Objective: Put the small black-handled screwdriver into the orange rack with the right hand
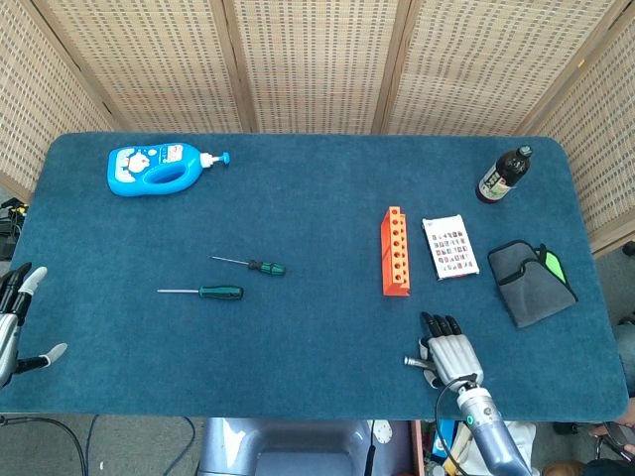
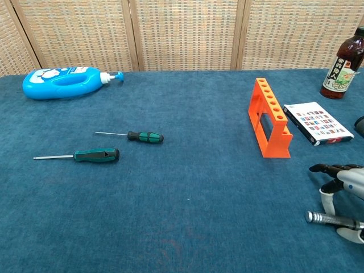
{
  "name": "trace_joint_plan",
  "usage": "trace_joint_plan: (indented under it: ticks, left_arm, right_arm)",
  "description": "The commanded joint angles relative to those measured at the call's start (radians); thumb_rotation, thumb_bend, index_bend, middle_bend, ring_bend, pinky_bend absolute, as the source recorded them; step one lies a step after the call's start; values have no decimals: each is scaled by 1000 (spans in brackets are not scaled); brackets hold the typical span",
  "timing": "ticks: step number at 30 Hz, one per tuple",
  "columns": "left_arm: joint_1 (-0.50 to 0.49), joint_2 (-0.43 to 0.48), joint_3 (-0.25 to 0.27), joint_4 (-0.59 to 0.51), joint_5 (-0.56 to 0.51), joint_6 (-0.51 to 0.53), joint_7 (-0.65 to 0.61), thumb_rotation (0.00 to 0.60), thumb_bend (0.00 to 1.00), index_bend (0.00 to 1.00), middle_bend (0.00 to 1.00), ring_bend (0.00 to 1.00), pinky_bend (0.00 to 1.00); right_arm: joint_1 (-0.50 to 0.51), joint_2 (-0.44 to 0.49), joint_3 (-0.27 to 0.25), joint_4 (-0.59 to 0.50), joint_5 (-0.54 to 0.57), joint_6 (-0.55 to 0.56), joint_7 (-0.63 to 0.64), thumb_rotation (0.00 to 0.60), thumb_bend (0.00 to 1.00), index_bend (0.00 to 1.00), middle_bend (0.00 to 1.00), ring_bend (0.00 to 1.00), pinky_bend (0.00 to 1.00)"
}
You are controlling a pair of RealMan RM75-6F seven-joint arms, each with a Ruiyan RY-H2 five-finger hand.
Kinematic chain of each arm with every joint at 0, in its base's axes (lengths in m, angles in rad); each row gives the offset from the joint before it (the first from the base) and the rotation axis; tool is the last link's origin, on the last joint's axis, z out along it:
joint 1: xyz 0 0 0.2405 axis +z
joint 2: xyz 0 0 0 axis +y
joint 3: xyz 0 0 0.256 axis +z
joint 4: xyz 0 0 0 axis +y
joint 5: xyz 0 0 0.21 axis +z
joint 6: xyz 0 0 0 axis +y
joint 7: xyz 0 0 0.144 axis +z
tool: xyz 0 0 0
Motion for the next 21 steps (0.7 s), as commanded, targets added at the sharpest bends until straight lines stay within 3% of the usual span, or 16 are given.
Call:
trace_joint_plan:
  ticks: [1,8,13,21]
  left_arm:
    - [0,-1,1,1,0,-1,0,600,0,0,0,0,0]
    - [-3,-1,-1,0,-7,-5,2,600,0,0,0,0,0]
    - [-7,1,-4,-2,-15,-13,1,600,0,0,0,0,0]
    - [-30,13,-23,-21,-45,-41,3,600,0,0,0,0,0]
  right_arm:
    - [-2,-1,-4,3,-24,9,19,600,326,599,0,0,0]
    - [-12,41,4,-40,-137,51,148,600,348,626,0,0,0]
    - [-7,113,34,-132,-193,51,302,600,353,626,0,0,0]
    - [39,269,161,-308,-217,23,592,600,356,627,0,0,0]
